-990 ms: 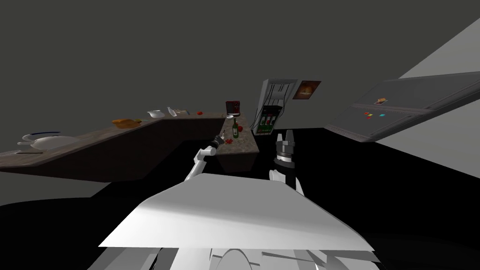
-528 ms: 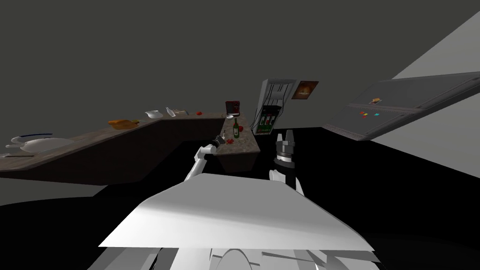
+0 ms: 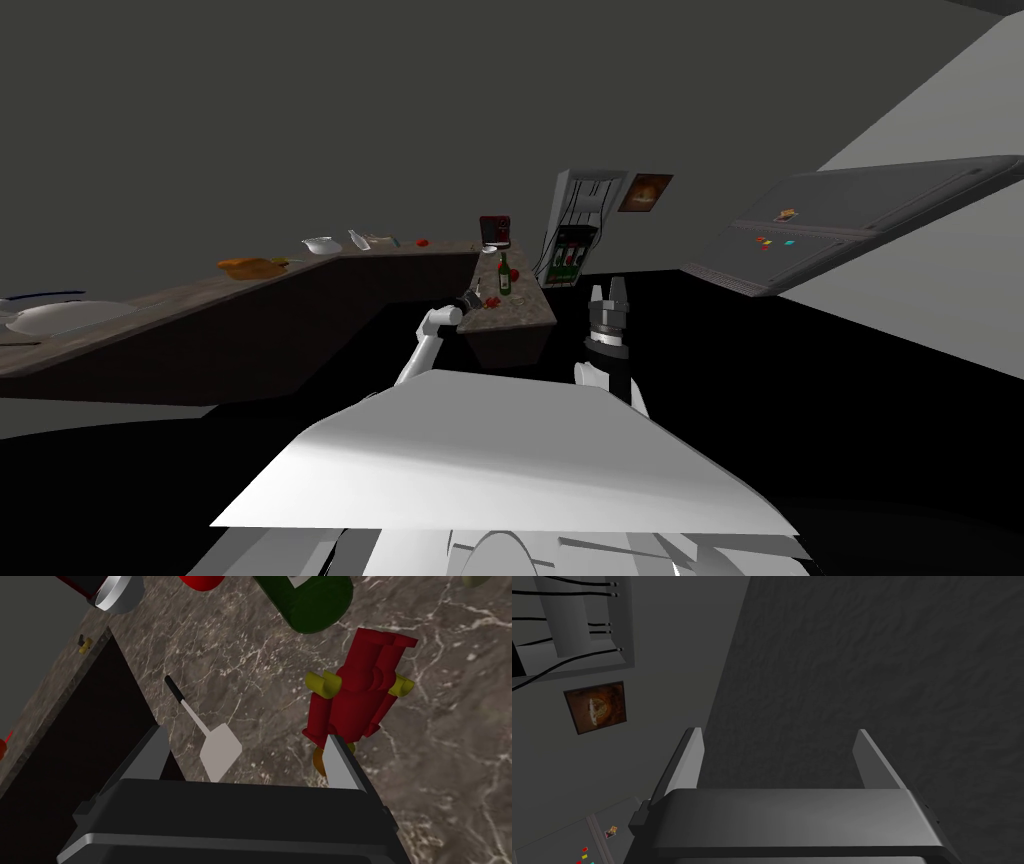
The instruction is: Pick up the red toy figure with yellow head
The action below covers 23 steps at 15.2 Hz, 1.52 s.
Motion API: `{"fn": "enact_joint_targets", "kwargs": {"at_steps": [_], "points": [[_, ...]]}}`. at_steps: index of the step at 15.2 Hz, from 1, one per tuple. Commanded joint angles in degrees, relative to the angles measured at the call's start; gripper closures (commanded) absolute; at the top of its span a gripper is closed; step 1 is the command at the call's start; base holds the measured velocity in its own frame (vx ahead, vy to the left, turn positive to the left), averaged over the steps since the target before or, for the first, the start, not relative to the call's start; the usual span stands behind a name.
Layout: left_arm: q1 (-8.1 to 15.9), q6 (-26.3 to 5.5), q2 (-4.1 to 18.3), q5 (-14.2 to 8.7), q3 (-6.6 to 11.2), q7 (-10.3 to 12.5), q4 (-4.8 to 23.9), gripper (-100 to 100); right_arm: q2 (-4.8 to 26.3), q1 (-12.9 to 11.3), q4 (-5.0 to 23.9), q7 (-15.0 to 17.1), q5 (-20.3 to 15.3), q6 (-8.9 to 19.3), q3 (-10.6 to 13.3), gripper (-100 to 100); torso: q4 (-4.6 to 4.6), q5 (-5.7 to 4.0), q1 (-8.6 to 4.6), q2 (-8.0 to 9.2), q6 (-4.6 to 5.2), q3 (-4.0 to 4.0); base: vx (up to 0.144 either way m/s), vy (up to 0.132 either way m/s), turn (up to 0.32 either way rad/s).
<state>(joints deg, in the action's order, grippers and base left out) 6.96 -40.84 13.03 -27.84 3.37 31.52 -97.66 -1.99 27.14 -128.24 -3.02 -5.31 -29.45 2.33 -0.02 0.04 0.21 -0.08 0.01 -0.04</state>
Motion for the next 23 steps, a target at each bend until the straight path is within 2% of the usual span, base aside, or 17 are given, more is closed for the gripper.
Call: {"fn": "enact_joint_targets", "kwargs": {"at_steps": [1,3,4,6,11,12,13,20,21,22,23], "points": [[0.3,-1.9,-0.1,-0.5,-0.03,0.0,0.3,-100,0.0,0.0,0.0,0.0,0.0,0.0,0.0,0,0.0,0.0,0.0,0.0,0.0,0.0,0.015,0.054,-0.053],[0.6,-4.9,-0.5,-1.2,-0.1,-0.1,0.4,-100,0.0,0.0,0.0,0.0,0.0,0.0,0.0,0,-0.01,0.01,0.01,-0.03,0.0,-0.02,0.023,0.055,-0.059],[0.6,-5.0,-0.5,-1.2,-0.1,-0.1,0.4,-100,0.0,0.0,0.0,0.0,0.0,0.0,0.0,0,-0.01,0.01,0.03,-0.06,0.0,-0.03,0.033,0.053,-0.046],[0.6,-7.7,-0.9,-1.8,-0.27,-0.2,0.7,-100,0.0,0.0,0.0,0.0,0.0,0.0,0.0,0,-0.02,0.01,0.0,-0.08,-0.01,-0.05,0.031,0.041,-0.052],[-1.1,-11.5,-1.5,-2.3,-1.14,-0.6,2.5,-100,0.0,0.0,0.0,0.0,0.0,0.0,0.0,0,-0.04,-0.01,-0.1,-0.12,-0.01,-0.08,0.036,0.025,-0.059],[-0.2,-10.3,-1.3,-2.4,-0.92,-0.8,2.8,-100,0.0,0.0,0.0,0.0,0.0,0.0,0.0,0,-0.04,-0.02,-0.17,-0.1,-0.01,-0.07,0.013,-0.005,-0.012],[1.0,-9.5,-1.7,-2.2,-0.78,-1.1,5.2,-100,0.0,0.0,0.0,0.0,0.0,0.0,0.0,0,-0.02,-0.04,-0.2,-0.07,-0.01,-0.04,0.001,0.001,-0.037],[3.8,-7.0,-2.4,-1.6,-0.35,-1.8,10.3,-100,0.0,0.0,0.0,0.0,0.0,0.0,0.0,0,0.01,-0.04,-0.2,0.06,0.0,0.03,-0.009,0.005,-0.035],[3.3,-7.5,-2.3,-1.7,-0.42,-1.7,9.4,-100,0.0,0.0,0.0,0.0,0.0,0.0,0.0,0,0.01,-0.04,-0.2,0.06,0.0,0.03,-0.004,0.003,-0.015],[2.2,-8.4,-2.0,-2.0,-0.59,-1.4,7.4,100,0.0,0.0,0.0,0.0,0.0,0.0,0.0,0,0.01,-0.04,-0.2,0.05,-0.01,0.03,0.004,-0.001,0.039],[1.8,-8.8,-1.9,-2.0,-0.66,-1.3,6.7,100,0.0,0.0,0.0,0.0,0.0,0.0,0.0,0,0.01,-0.04,-0.2,0.04,-0.03,0.02,0.007,-0.008,0.051]]}}
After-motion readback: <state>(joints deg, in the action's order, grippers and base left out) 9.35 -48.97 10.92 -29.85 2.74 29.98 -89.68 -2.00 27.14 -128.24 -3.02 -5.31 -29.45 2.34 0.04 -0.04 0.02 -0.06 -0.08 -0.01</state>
